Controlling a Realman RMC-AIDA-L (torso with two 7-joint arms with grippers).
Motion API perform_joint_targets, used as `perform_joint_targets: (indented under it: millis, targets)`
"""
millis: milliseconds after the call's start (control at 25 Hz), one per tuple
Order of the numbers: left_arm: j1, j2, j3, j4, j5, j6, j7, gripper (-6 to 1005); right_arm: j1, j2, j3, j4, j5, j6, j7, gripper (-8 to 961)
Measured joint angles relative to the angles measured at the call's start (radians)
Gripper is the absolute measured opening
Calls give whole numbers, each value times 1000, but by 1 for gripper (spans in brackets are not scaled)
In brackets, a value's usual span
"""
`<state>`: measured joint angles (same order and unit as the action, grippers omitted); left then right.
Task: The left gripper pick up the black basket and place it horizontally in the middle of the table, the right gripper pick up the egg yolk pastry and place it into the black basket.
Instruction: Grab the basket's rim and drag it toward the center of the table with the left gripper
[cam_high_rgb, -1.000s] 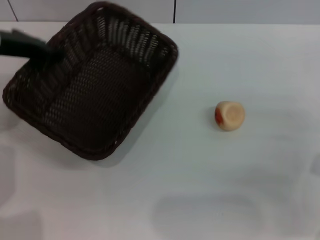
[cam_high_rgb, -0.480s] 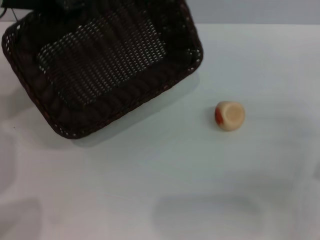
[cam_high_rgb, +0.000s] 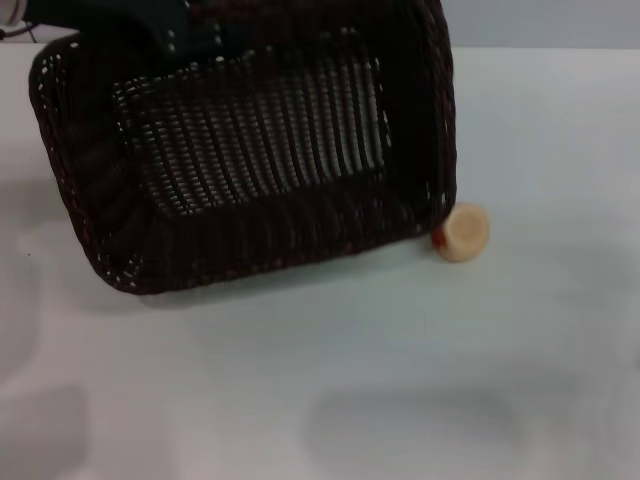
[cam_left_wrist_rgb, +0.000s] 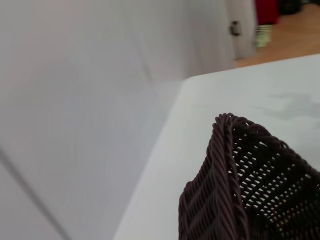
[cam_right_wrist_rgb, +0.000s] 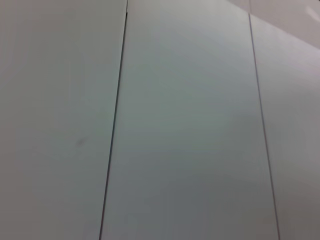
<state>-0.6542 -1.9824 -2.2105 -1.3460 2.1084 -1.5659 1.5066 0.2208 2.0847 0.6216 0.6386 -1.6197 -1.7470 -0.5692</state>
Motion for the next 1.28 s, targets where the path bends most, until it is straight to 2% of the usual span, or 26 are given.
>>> perform_joint_targets:
  millis: [520, 840, 960, 1280]
  targets:
    - [-8, -14, 9, 29, -3, -128, 32, 201, -6, 0, -2, 4, -4, -14, -1, 461]
    - [2, -65, 9, 33, 30, -114, 28, 201, -6, -2, -3, 3, -8, -15, -1, 459]
    - [6, -74, 8, 39, 37, -96, 25, 248, -6, -2, -4, 2, -9, -16, -2, 458]
    - [26, -77, 3, 56, -16, -51, 26, 375, -8, -3, -10, -1, -9, -27, -3, 455]
